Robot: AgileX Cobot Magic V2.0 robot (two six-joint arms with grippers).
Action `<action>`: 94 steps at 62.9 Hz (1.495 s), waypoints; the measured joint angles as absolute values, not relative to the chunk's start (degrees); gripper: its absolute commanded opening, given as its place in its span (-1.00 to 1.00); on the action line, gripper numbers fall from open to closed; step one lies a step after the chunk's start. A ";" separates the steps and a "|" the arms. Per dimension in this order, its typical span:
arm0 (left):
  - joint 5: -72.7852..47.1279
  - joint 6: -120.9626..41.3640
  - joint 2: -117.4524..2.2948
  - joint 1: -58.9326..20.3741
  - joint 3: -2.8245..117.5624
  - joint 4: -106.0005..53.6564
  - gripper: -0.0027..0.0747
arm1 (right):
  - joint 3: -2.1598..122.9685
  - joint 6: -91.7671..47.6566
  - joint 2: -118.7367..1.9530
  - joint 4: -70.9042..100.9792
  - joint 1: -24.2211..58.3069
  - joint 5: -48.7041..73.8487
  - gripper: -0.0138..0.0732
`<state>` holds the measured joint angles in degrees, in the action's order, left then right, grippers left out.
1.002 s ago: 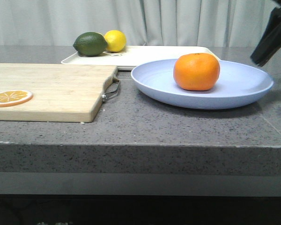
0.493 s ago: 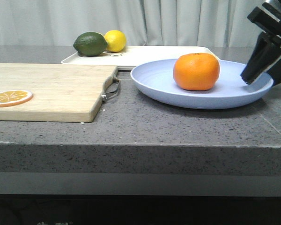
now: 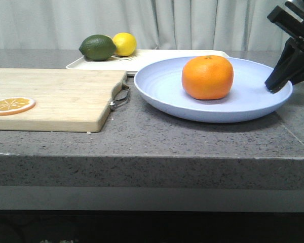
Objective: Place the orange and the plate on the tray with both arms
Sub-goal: 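Move the right gripper to the plate rim nearest it and grasp, then lift the plate with the right gripper and carry it onto the white tray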
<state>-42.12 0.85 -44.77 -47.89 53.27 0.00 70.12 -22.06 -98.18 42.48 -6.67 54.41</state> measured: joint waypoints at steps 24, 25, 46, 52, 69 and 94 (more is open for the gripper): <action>-42.12 0.85 -44.77 -47.89 53.27 0.00 0.76 | 70.12 -22.06 -98.18 42.75 -6.67 54.41 -0.84; -42.12 0.85 -44.77 -47.89 53.27 0.00 0.76 | 70.12 -22.06 -98.18 42.75 -6.67 54.41 -0.84; -42.12 0.85 -44.77 -47.89 53.27 0.00 0.76 | 72.73 -22.40 -98.31 43.94 -6.67 57.05 -0.84; -42.12 0.85 -44.77 -47.89 53.27 0.00 0.76 | 76.23 -20.92 -98.31 43.94 -6.67 57.94 -0.84; -42.12 0.85 -44.77 -47.89 53.27 0.00 0.76 | 89.59 -13.73 -104.21 43.94 -4.82 59.16 -0.84; -42.12 0.85 -44.77 -47.89 53.27 0.00 0.76 | 119.30 2.16 -123.35 43.94 0.48 58.80 -0.84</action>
